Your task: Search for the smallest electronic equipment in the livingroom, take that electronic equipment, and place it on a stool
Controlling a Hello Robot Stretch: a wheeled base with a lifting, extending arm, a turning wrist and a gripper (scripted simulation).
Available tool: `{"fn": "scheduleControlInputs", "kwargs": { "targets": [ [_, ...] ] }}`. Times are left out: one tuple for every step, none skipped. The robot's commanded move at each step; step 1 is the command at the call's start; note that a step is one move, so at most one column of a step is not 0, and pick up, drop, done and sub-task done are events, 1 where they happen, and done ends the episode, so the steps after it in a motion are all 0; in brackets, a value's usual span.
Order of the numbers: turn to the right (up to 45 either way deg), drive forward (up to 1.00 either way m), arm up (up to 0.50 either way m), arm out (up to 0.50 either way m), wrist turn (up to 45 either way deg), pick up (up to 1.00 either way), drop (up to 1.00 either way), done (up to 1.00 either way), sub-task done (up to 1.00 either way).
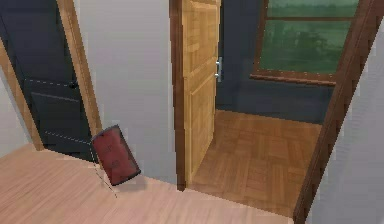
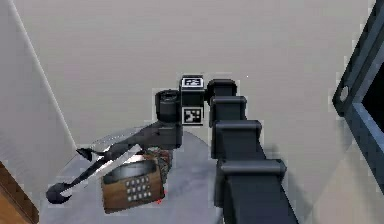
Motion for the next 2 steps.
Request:
{"fn": "scheduleControlInputs", "kwargs": {
  "targets": [
    [0.0, 0.0, 0.0, 0.0, 36.0, 0.0, 0.0, 0.0, 0.0],
    [0.0, 0.0, -0.3, 0.0, 0.0, 0.0, 0.0, 0.0, 0.0]
  ]
}}
